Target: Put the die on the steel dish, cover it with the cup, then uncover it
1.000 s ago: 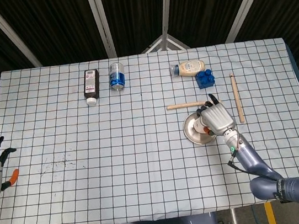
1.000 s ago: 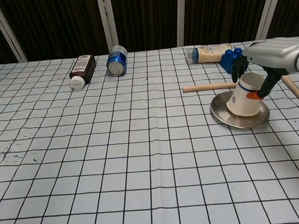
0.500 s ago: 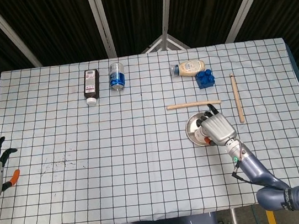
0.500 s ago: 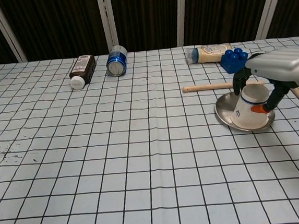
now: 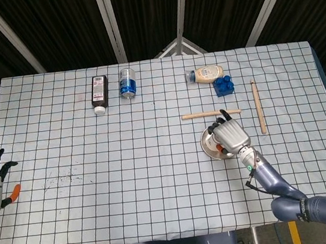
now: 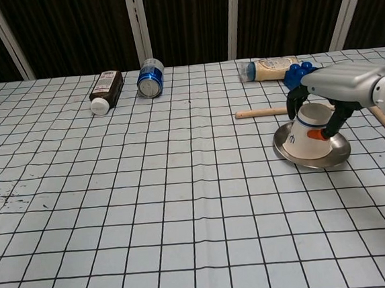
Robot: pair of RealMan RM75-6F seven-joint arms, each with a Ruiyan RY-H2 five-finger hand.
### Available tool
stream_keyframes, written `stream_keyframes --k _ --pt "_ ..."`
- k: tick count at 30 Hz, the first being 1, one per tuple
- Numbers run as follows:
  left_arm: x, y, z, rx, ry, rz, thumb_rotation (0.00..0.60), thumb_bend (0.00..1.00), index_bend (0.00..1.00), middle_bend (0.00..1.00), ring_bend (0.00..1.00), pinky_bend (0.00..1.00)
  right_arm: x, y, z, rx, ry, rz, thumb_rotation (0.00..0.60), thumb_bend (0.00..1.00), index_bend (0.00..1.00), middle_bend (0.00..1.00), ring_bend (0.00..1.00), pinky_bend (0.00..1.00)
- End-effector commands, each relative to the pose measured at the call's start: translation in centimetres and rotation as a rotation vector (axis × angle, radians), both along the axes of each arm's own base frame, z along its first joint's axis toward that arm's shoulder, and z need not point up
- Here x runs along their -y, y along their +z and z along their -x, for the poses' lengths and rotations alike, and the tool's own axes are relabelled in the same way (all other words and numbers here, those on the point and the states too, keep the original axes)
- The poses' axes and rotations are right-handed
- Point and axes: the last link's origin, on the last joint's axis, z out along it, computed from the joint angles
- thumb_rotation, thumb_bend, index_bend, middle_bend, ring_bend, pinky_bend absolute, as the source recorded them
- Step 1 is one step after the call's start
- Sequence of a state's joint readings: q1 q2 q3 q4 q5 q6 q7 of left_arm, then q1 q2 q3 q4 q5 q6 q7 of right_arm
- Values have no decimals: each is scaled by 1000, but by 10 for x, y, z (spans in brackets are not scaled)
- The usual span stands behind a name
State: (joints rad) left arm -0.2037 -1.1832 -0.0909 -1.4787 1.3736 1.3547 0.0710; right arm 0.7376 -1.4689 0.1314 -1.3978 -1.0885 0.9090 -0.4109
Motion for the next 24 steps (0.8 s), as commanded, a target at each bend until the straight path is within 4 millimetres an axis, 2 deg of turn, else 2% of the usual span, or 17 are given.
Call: stream_keyframes --k 1,8,15,20,24 --pt "0 0 0 -1 2 -4 600 467 266 0 0 99 9 1 9 10 -35 10 600 409 396 508 240 0" --pt "-1 -3 0 -5 4 7 600 468 266 0 0 99 10 11 23 12 -52 31 600 408 395 508 239 0" --pt "0 -5 -1 -10 3 9 600 467 267 0 0 99 -10 14 33 25 -37 19 600 408 395 508 239 0" --pt "0 -6 -1 -15 3 12 600 467 267 0 0 99 -20 10 31 32 -11 0 600 408 396 508 239 0" --pt "0 -6 -1 -17 3 12 600 467 267 0 0 99 -21 1 25 45 -3 -20 600 407 395 508 239 0"
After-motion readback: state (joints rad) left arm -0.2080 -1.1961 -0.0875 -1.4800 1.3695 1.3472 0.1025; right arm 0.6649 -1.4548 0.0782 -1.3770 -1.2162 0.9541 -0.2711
